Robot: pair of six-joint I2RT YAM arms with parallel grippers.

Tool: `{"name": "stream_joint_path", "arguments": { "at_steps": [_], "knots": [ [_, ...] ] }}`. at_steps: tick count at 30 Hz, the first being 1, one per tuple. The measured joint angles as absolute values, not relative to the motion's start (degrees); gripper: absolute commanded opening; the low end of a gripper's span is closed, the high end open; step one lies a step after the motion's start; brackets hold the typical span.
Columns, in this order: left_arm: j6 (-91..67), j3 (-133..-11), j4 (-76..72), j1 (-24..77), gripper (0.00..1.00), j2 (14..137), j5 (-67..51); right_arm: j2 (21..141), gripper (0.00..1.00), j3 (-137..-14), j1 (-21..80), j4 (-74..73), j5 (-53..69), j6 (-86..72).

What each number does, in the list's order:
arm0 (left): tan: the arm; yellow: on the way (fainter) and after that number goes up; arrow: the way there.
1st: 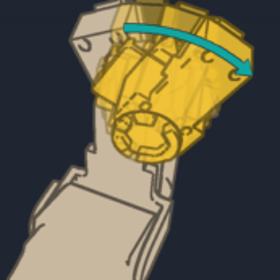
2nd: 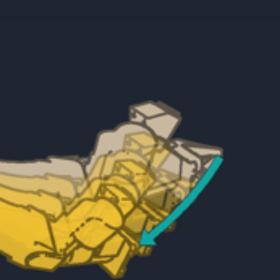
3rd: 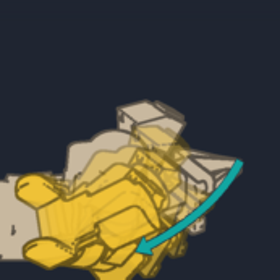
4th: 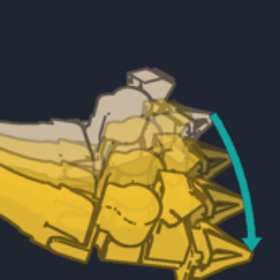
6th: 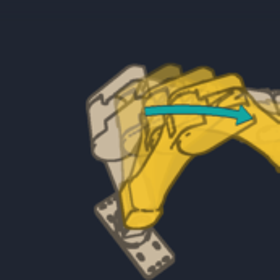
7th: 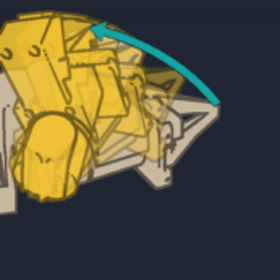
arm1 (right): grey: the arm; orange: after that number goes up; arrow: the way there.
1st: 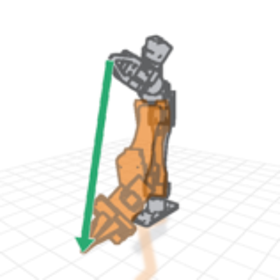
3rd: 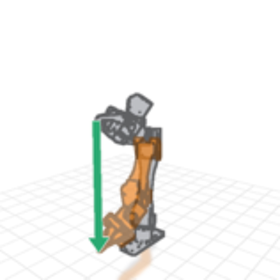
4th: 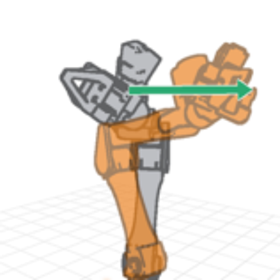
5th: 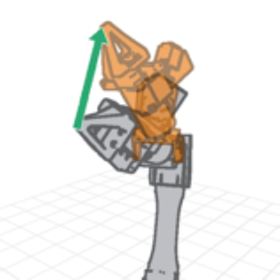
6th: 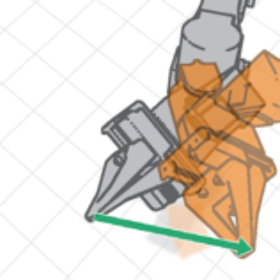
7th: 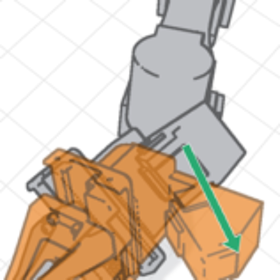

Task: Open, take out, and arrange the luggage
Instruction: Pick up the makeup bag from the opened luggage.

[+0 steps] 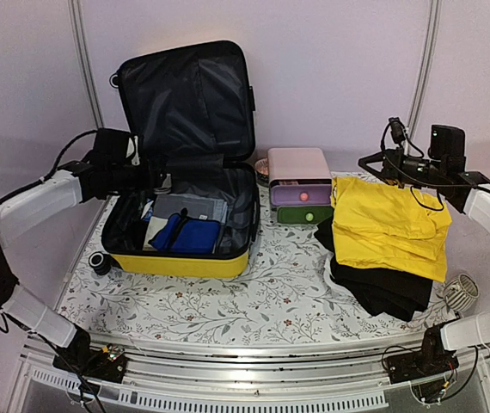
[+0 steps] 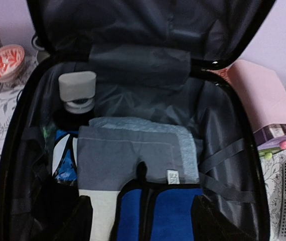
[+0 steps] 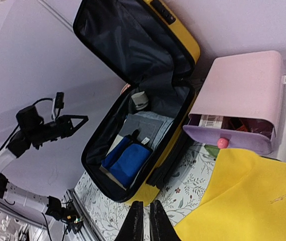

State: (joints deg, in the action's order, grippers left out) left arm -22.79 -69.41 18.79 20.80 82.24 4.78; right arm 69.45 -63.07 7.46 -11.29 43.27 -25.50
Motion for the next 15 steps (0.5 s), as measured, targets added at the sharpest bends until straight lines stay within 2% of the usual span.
{"name": "stream_joint_path", "arguments": {
  "at_steps": [6, 12, 15],
  "knots": [
    [-20.86, -68.25, 22.24, 14.63, 0.81, 88.86, -5.78, 71.29, 0.11, -66.08, 14.00, -15.46, 43.16, -21.85],
    [-19.66, -68.38, 23.99, 13.45, 0.86, 96.14, -14.83, 72.14, 0.11, -66.37, 15.11, -15.55, 43.44, -20.88],
    [-19.11, -69.43, 25.43, 12.86, 0.85, 99.63, -18.96, 72.88, 0.11, -66.37, 15.11, -15.44, 43.59, -20.71]
  ]
}}
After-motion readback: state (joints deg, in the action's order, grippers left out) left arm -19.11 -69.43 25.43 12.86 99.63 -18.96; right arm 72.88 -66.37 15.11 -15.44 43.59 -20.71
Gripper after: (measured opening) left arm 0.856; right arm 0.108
